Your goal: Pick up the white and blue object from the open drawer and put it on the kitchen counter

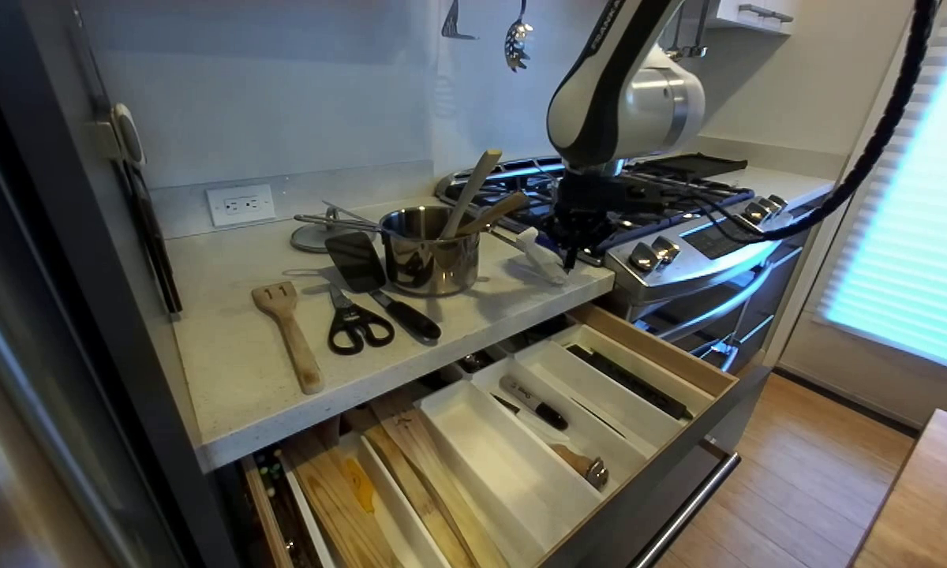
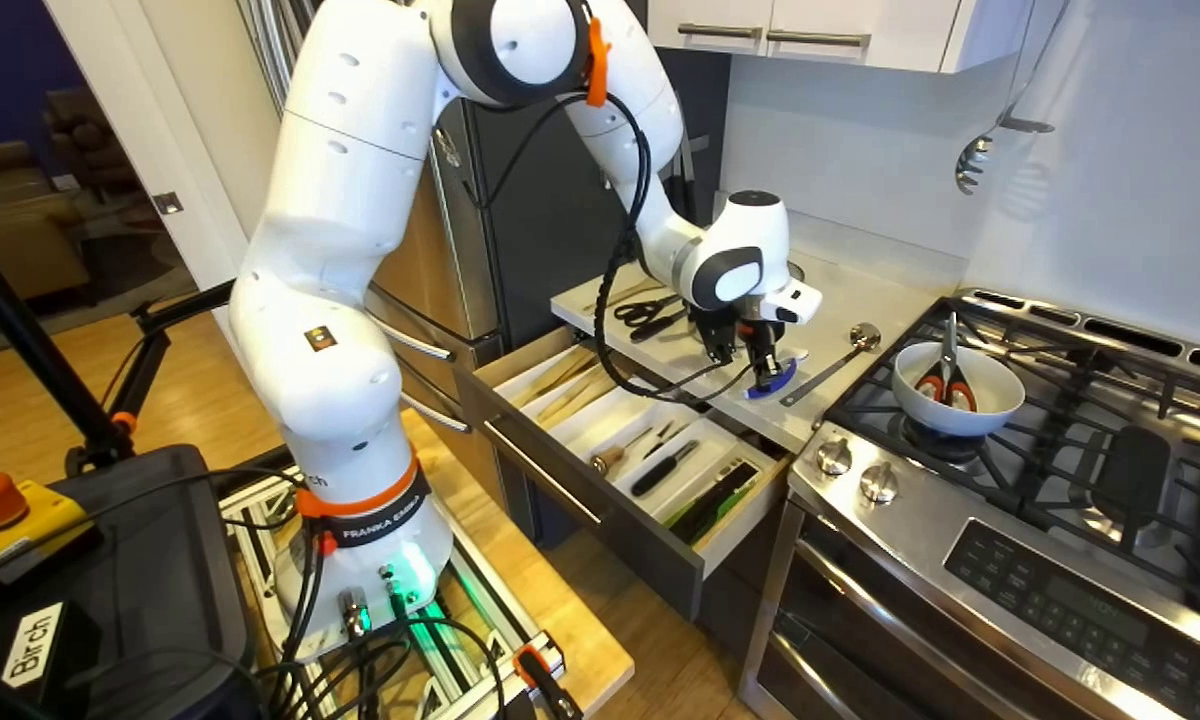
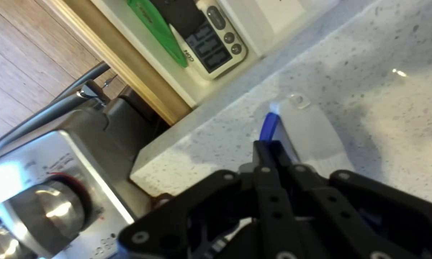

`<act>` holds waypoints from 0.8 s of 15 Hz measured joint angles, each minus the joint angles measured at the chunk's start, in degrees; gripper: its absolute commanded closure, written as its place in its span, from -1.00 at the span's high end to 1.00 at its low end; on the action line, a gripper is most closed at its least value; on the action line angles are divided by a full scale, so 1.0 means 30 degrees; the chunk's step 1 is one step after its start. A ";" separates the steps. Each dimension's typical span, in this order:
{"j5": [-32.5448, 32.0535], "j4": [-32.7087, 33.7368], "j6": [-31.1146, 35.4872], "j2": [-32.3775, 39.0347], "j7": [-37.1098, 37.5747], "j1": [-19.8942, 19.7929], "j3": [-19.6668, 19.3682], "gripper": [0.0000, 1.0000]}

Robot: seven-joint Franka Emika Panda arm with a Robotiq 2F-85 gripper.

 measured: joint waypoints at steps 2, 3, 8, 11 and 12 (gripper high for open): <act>0.0045 0.1210 -0.0028 0.1069 0.0801 0.0618 -0.0201 -0.27; 0.0097 0.1797 -0.0122 0.1460 0.1089 0.0792 -0.0316 -0.10; 0.0495 0.3338 -0.2019 0.0703 -0.0475 -0.0552 -0.0419 0.65; 0.0922 0.2595 -0.2764 -0.1918 -0.4766 -0.4763 0.3016 1.00; 0.1143 0.2137 -0.2769 -0.2815 -0.6166 -0.6214 0.4259 1.00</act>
